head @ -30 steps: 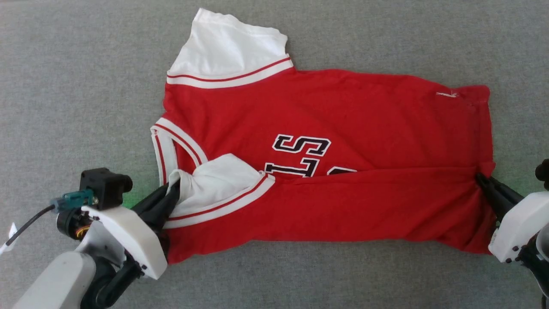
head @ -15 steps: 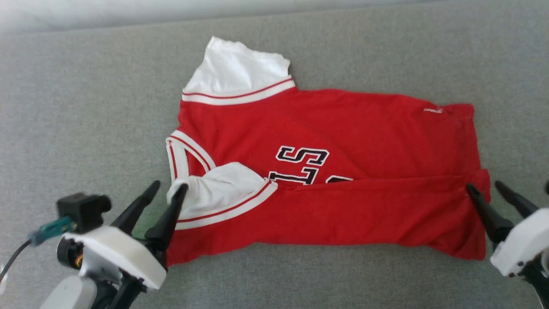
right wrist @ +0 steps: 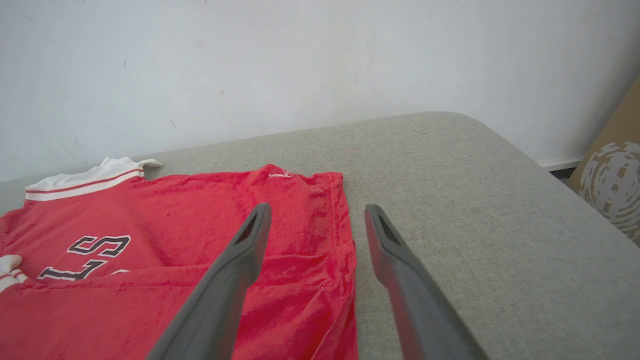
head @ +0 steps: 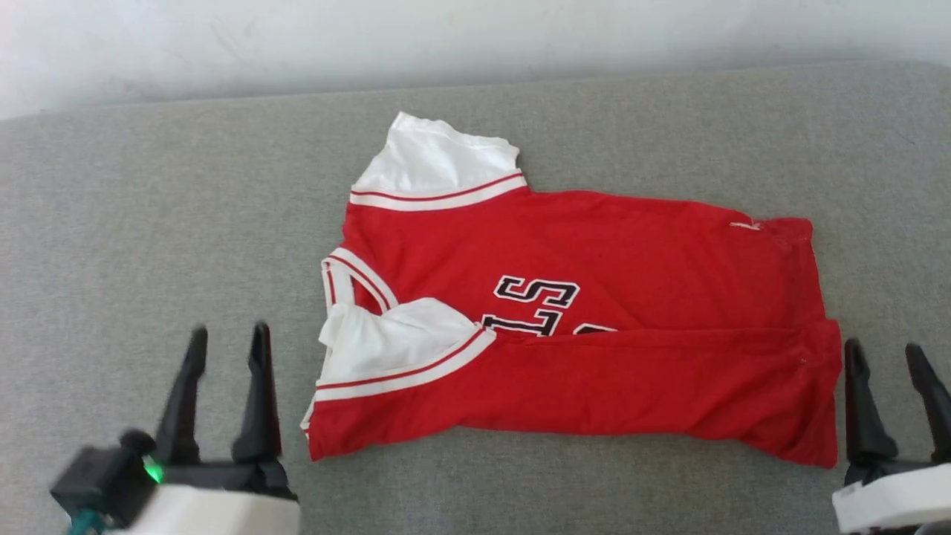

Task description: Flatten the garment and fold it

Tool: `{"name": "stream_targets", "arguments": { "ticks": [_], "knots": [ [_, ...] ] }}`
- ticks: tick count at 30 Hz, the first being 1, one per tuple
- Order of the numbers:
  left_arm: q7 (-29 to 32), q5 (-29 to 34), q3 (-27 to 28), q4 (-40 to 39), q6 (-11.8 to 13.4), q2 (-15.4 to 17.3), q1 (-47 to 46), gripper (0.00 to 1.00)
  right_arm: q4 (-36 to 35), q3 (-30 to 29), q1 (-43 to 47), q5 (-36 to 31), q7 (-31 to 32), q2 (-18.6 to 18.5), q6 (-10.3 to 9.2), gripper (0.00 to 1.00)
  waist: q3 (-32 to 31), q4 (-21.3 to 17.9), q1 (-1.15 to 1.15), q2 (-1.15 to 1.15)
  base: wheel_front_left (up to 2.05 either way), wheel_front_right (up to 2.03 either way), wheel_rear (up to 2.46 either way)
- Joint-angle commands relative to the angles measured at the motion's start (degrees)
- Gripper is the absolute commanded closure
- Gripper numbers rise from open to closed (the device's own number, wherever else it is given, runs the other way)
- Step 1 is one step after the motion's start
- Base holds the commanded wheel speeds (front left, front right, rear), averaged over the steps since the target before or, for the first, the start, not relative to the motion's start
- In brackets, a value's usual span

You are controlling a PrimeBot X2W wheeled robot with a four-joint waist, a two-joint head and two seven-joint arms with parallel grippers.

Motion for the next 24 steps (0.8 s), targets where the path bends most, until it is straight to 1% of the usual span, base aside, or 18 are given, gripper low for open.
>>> {"name": "stream_targets", "arguments": {
  "ticks": [1,3,5,7,9,10,11,12,13,15,19,21,22,24],
  "knots": [
    [-0.24,2.69,1.24,0.5,-0.57,-3.26,2.68,0.0,1.39,-0.15,0.98,-1.37,-2.4,0.83,-0.05,0.0,-0.8,0.64,0.01,0.0,0.0,0.0,0.0],
    [-0.25,4.7,1.96,1.35,-1.79,-5.01,3.59,0.0,2.39,0.04,1.26,-2.33,-3.52,1.23,-0.05,0.0,-0.96,0.77,0.01,0.0,0.0,0.0,0.0],
    [-0.25,6.18,2.27,2.38,-2.94,-5.59,3.55,0.0,2.92,0.28,1.11,-2.85,-4.08,1.43,-0.05,0.0,-0.82,0.73,0.01,0.0,0.0,0.0,0.0],
    [0.49,6.58,1.21,4.36,-4.46,-4.68,3.06,0.0,3.21,0.58,0.59,-3.35,-4.33,1.53,-0.05,0.0,-0.44,0.65,0.01,0.0,0.0,0.0,0.0],
    [3.57,6.49,0.29,6.04,-5.42,-3.35,1.57,0.0,3.37,0.74,-0.07,-3.76,-4.43,1.58,-0.05,0.0,0.15,0.53,0.01,0.0,0.0,0.0,0.0],
    [3.57,6.49,0.29,6.04,-5.42,-3.35,1.57,0.0,3.37,0.74,-0.07,-3.76,-4.43,1.58,-0.05,0.0,0.15,0.53,0.01,0.0,0.0,0.0,0.0],
    [8.65,6.27,-0.64,7.68,-5.92,-1.67,0.12,0.0,3.26,1.11,-0.71,-4.03,-4.34,1.61,-0.05,0.0,0.79,0.19,0.01,0.0,0.0,0.0,0.0],
    [8.65,6.27,-0.64,7.68,-5.92,-1.67,0.12,0.0,3.26,1.11,-0.71,-4.03,-4.34,1.61,-0.05,0.0,0.79,0.19,0.01,0.0,0.0,0.0,0.0],
    [11.96,5.69,-1.13,8.51,-6.15,-0.93,-0.53,0.0,3.26,1.44,-1.01,-3.91,-4.23,1.62,-0.05,0.0,1.15,-0.07,0.01,0.0,0.0,0.0,0.0],
    [17.52,4.51,-1.65,9.2,-6.32,0.31,-1.55,0.0,3.39,2.07,-1.47,-3.42,-4.14,1.63,-0.05,0.0,1.98,-0.68,0.01,0.0,0.0,0.0,0.0],
    [25.35,0.88,-1.82,7.32,-6.12,1.07,-1.79,0.0,4.43,2.15,-1.54,-2.29,-4.39,1.64,-0.05,0.0,3.57,-1.52,0.01,0.0,0.0,0.0,0.0],
    [29.06,-0.43,-1.87,5.67,-5.41,1.63,-1.07,0.0,5.17,2.26,-1.51,-1.86,-4.62,1.64,-0.05,0.0,4.35,-1.87,0.01,0.0,0.0,0.0,0.0],
    [32.4,-1.48,-1.71,4.24,-4.2,2.05,-0.33,0.0,5.83,2.41,-1.61,-1.43,-5.04,1.64,-0.05,0.0,5.13,-2.13,0.01,0.0,0.0,0.0,0.0],
    [35.92,-1.86,-1.76,3.71,-2.68,2.71,0.53,0.0,6.42,2.77,-1.78,-1.19,-5.29,1.65,-0.05,0.0,5.68,-2.28,0.01,0.0,0.0,0.0,0.0]
  ]
}}
